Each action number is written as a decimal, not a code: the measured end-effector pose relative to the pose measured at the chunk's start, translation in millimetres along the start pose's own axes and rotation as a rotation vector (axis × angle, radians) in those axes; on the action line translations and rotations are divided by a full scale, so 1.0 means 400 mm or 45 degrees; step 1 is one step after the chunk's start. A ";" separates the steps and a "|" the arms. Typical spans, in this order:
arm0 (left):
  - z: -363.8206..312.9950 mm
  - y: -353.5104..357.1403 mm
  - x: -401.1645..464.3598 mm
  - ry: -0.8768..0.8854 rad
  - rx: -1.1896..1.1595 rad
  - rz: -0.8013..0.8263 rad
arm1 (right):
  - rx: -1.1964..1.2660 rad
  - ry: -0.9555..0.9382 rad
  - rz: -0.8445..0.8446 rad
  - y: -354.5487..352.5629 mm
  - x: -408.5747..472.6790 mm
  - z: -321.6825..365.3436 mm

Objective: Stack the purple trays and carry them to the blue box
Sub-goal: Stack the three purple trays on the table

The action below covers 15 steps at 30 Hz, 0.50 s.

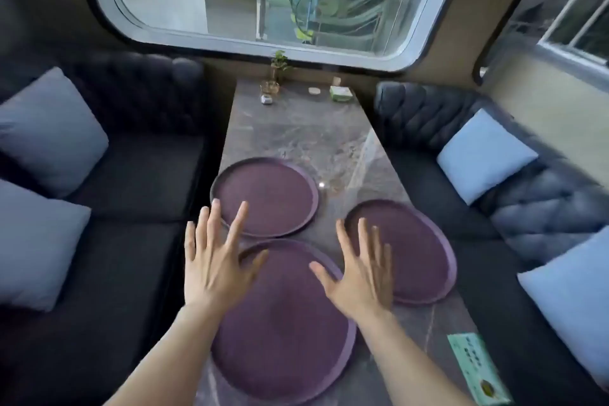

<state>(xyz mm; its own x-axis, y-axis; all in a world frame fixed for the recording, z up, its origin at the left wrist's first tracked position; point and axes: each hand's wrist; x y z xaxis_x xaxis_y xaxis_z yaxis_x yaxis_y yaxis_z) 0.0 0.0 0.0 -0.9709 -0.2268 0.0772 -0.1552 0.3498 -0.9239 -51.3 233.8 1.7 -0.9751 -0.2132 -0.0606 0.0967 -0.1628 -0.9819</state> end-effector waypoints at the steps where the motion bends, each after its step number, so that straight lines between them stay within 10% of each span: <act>1: 0.008 0.031 -0.014 -0.004 -0.017 0.091 | 0.013 0.030 0.090 0.031 -0.010 -0.006; 15: 0.090 0.395 -0.219 -0.084 0.042 0.792 | 0.017 0.018 0.764 0.405 -0.163 -0.123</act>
<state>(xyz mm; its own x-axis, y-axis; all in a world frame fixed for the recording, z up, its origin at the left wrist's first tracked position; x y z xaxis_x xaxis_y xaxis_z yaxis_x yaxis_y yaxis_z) 67.2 42.3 -166.1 -0.8641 -0.0454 -0.5013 0.4424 0.4063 -0.7995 18.0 268.8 -162.2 -0.7518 -0.2585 -0.6065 0.6339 -0.0304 -0.7728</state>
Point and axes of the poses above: each hand's wrist, its own x-axis towards the middle knuckle, its own y-axis out of the palm, z = x × y, and after that the axes turned 14 degrees about z, right-handed
